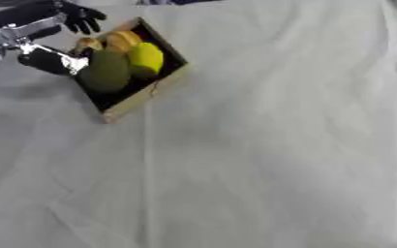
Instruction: Pick up objects on the table and place them in the box.
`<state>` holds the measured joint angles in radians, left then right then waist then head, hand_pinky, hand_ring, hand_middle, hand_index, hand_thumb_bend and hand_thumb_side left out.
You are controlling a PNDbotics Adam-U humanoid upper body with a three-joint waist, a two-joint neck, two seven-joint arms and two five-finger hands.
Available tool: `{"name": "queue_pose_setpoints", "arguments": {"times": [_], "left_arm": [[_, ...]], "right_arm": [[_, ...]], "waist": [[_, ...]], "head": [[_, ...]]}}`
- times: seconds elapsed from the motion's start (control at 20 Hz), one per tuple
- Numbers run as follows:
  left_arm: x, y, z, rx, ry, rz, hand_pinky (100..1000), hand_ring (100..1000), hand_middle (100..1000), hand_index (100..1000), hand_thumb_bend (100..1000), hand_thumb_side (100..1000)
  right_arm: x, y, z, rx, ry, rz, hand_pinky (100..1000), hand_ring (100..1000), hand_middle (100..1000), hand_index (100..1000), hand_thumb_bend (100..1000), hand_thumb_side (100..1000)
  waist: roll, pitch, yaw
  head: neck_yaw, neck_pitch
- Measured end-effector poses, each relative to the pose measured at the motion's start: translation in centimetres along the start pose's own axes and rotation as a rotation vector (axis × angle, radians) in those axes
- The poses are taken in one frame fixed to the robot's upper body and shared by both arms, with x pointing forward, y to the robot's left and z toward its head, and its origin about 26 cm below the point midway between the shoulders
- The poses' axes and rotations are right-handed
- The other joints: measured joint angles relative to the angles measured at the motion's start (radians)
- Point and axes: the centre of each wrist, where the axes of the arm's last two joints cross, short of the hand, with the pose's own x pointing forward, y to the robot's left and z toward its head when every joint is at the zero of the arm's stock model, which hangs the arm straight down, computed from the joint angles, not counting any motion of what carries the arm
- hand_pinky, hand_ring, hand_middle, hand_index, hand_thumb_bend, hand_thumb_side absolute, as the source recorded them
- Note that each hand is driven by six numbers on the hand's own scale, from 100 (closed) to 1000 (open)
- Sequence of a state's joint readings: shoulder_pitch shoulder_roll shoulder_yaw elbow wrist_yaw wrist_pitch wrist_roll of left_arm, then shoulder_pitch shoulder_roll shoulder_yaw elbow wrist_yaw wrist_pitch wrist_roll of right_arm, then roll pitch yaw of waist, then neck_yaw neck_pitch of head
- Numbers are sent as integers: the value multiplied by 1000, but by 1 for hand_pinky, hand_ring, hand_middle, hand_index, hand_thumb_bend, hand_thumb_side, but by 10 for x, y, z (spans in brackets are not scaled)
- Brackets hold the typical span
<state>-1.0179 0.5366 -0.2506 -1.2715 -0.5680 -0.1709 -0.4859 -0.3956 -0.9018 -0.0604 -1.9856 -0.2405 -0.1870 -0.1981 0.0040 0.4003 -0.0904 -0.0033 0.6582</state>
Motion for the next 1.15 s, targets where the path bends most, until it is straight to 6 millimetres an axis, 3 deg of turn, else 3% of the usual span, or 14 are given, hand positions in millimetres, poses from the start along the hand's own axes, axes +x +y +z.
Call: {"name": "queue_pose_setpoints", "arguments": {"times": [0.2,0.35,0.45,0.7,0.85,1.0,1.15], "left_arm": [[17,19,6,88,-71,16,753,722,698,917,100,268],[35,40,20,217,-149,46,733,676,651,856,100,353],[48,55,36,349,-218,90,731,670,643,829,100,383],[79,82,95,744,-396,232,735,684,660,806,100,354],[78,78,120,918,-455,317,734,689,667,808,100,315],[64,62,137,1051,-461,400,732,689,668,811,100,316],[46,36,150,1136,-430,464,726,681,660,817,100,399]], "right_arm": [[0,0,0,1,1,0,991,919,661,795,100,447],[0,0,0,0,3,0,990,919,662,795,100,450],[-1,0,2,-3,6,-2,989,918,663,795,100,450],[-2,-1,4,-15,8,-8,988,918,663,795,100,448],[-2,-1,4,-20,4,-16,987,917,664,795,100,443],[-2,-1,4,-25,-7,-29,987,917,665,795,100,435],[0,-2,0,-33,-29,-51,987,915,667,795,100,421]], "waist": [[0,0,7],[0,0,16],[0,-4,24],[-1,-26,51],[-1,-32,67],[-9,-41,79],[-18,-44,85]], "head": [[-4,1],[-9,5],[-15,11],[-42,28],[-58,37],[-74,42],[-83,44]]}}
